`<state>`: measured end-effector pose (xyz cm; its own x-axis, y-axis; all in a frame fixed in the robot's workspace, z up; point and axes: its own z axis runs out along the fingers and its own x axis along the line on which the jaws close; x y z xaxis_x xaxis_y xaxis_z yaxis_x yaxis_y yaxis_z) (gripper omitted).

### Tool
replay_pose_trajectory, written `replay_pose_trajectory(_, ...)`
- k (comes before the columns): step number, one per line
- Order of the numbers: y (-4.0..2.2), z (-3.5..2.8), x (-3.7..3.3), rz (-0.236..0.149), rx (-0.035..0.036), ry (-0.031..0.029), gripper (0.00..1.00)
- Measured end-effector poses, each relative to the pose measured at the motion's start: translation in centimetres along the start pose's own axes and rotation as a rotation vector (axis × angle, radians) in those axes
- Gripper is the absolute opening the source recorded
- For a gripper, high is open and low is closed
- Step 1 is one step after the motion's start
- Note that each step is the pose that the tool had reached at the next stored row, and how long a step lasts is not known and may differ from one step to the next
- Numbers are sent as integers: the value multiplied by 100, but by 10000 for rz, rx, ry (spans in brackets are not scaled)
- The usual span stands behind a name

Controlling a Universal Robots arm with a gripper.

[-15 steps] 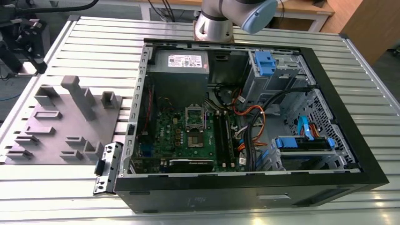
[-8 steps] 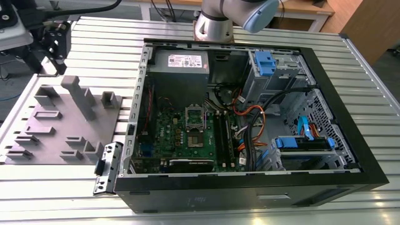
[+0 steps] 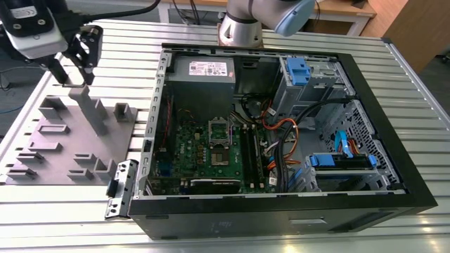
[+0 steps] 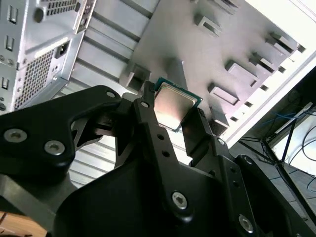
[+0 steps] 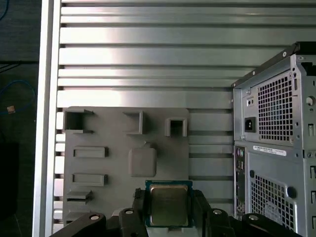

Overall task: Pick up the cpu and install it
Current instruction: 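Pick up the cpu and move it towards the insertion slot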

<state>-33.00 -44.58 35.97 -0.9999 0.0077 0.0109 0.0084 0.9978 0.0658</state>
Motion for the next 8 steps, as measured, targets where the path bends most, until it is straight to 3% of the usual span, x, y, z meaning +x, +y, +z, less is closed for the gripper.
replay_pose_trajectory(8,-7,-4,-362,1,0,3,47)
